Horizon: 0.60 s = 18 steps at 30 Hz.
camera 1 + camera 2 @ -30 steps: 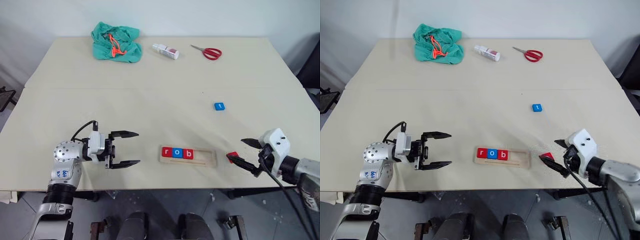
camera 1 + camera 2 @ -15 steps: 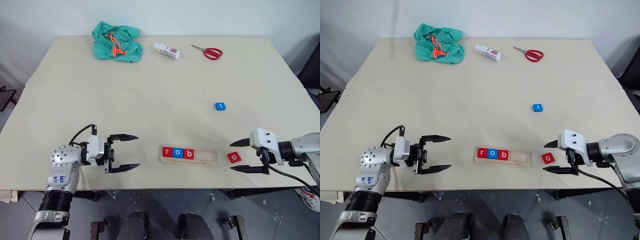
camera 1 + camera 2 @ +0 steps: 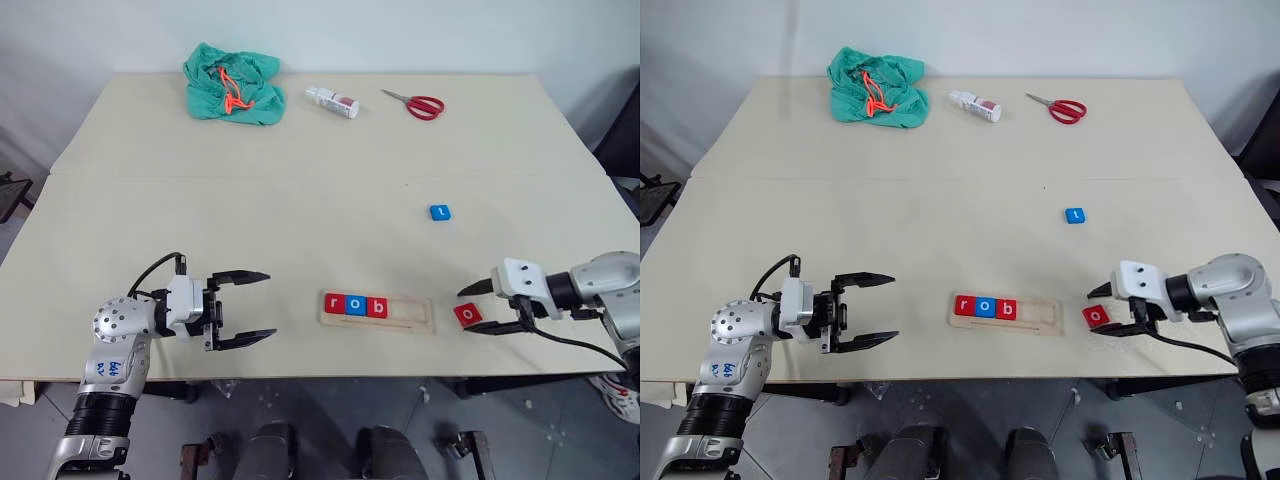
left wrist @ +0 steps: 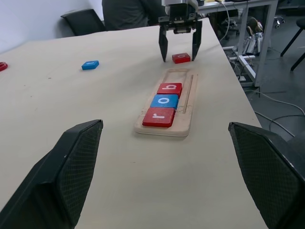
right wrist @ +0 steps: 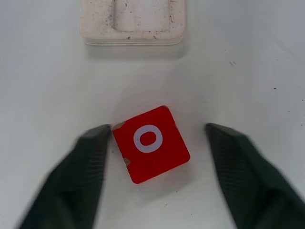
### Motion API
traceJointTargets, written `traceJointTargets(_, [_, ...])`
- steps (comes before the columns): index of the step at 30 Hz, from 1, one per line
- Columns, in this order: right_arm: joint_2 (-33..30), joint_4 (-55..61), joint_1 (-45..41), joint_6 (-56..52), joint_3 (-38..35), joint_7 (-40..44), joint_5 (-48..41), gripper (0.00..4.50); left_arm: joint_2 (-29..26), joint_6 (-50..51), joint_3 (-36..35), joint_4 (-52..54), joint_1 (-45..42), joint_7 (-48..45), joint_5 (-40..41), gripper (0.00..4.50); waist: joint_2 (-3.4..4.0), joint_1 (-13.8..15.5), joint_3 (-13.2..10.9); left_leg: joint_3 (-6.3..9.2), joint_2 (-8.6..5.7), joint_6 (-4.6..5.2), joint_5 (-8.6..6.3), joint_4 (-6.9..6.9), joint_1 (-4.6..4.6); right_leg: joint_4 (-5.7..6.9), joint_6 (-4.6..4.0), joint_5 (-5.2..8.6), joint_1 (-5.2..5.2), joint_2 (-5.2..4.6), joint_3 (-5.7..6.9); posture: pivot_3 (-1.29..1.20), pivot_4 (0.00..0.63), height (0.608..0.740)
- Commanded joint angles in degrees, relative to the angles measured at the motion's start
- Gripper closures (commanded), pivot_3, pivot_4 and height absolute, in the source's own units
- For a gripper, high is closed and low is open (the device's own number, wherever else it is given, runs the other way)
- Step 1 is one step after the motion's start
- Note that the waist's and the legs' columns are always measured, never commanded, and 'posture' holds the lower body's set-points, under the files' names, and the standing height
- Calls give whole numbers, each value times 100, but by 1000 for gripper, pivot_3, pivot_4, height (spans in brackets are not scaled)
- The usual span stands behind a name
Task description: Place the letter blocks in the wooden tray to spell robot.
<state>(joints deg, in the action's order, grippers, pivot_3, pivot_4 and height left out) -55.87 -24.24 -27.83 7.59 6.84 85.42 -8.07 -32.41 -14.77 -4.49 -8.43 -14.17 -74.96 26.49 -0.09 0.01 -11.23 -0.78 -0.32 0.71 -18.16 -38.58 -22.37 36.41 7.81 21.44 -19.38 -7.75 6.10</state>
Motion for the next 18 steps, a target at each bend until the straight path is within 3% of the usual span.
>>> traceJointTargets(1, [2, 131, 28, -48, -101, 18, -60, 2800, -53, -32, -99, 187, 60, 43, 61, 0, 0, -1, 0, 0, 0, 0, 0, 0, 0, 0, 0, 0, 0, 0, 0, 0, 150, 740])
traceJointTargets(2, [-5, 168, 47, -78, -113, 4, -69, 3050, -50, -34, -95, 185, 58, 47, 58, 0, 0, -1, 0, 0, 0, 0, 0, -1, 0, 0, 0, 0, 0, 0, 0, 0, 150, 740])
traceJointTargets(10, [363, 2714, 406, -3083, -582, -1245, -1151, 3060, 60, -147, 42, -148, -157, -159, 39, 0, 1, 5, 0, 5, 2, -1, 0, -2, -1, 6, 0, 0, -3, 3, 0, 0, 150, 740])
traceJointTargets(18, [448, 3627, 432, -4025, -129, -1632, -1153, 3060, 163, -294, 139, -531, -527, -331, -33, 0, 0, 122, 0, 8, -3, 2, -1, -16, -8, 4, 0, 0, -1, 0, -2, 0, 150, 740])
